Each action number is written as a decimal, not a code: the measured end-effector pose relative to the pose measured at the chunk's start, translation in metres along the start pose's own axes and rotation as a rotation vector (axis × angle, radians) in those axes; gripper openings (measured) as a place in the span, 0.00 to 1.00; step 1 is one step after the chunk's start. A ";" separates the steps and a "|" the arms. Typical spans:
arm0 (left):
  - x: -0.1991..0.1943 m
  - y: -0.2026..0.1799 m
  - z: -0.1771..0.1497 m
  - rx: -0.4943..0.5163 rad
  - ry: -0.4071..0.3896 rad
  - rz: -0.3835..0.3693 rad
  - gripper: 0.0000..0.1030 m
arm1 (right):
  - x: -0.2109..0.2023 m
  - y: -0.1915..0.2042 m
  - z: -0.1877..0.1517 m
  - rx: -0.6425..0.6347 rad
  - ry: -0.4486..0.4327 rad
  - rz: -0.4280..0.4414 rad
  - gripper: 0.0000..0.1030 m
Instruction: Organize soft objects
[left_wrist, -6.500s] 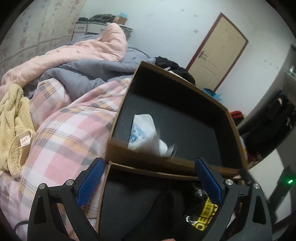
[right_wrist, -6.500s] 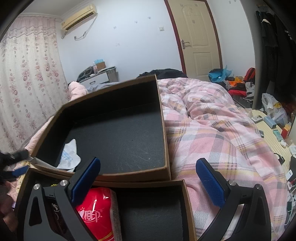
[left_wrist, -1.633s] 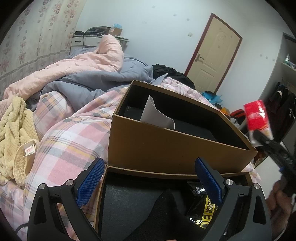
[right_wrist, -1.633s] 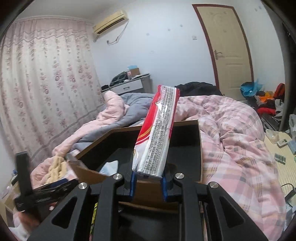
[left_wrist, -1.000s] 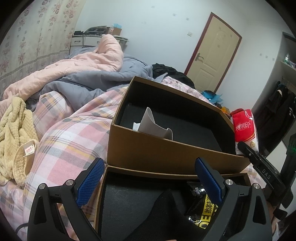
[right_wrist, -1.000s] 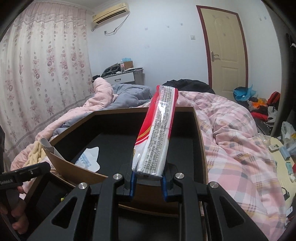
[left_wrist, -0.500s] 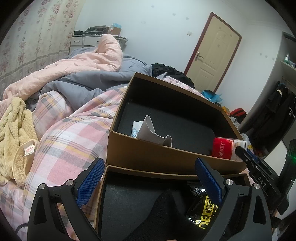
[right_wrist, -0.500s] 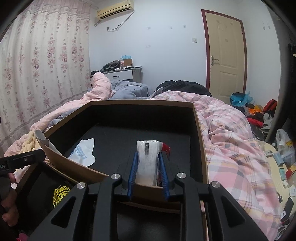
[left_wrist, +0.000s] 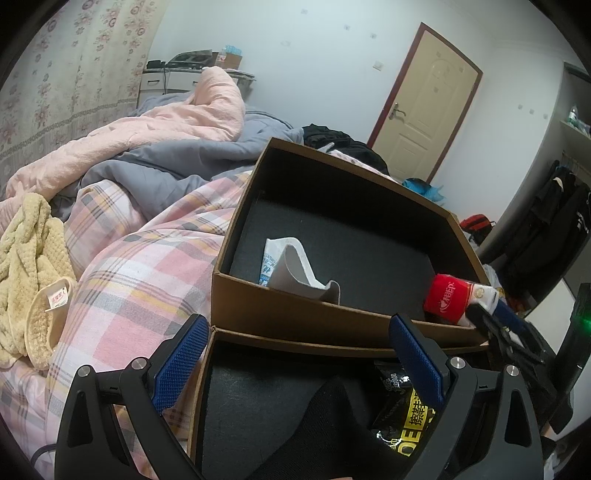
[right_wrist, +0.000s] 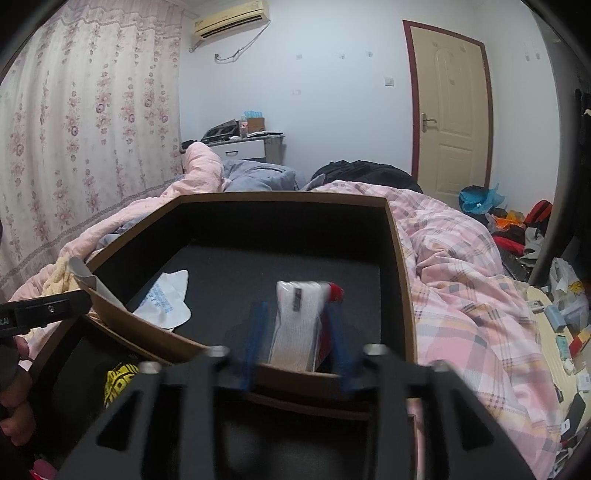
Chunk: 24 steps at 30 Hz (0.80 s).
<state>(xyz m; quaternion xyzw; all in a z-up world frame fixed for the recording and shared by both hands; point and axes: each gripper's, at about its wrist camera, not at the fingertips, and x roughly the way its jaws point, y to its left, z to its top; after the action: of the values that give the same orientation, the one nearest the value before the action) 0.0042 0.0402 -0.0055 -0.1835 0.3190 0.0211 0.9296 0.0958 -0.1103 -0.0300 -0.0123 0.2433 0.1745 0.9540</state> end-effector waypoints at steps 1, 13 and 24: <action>0.000 0.000 0.000 0.000 0.000 -0.001 0.94 | -0.001 0.000 -0.001 -0.001 -0.007 0.012 0.91; 0.000 -0.001 -0.002 0.002 0.005 -0.001 0.94 | 0.000 0.000 0.001 -0.010 -0.003 0.011 0.92; 0.000 -0.001 -0.002 0.001 0.005 -0.001 0.94 | 0.003 0.001 -0.001 -0.016 0.002 0.021 0.96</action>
<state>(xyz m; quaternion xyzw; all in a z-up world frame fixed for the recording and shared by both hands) 0.0038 0.0385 -0.0065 -0.1834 0.3210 0.0200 0.9289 0.0976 -0.1081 -0.0320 -0.0177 0.2428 0.1866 0.9518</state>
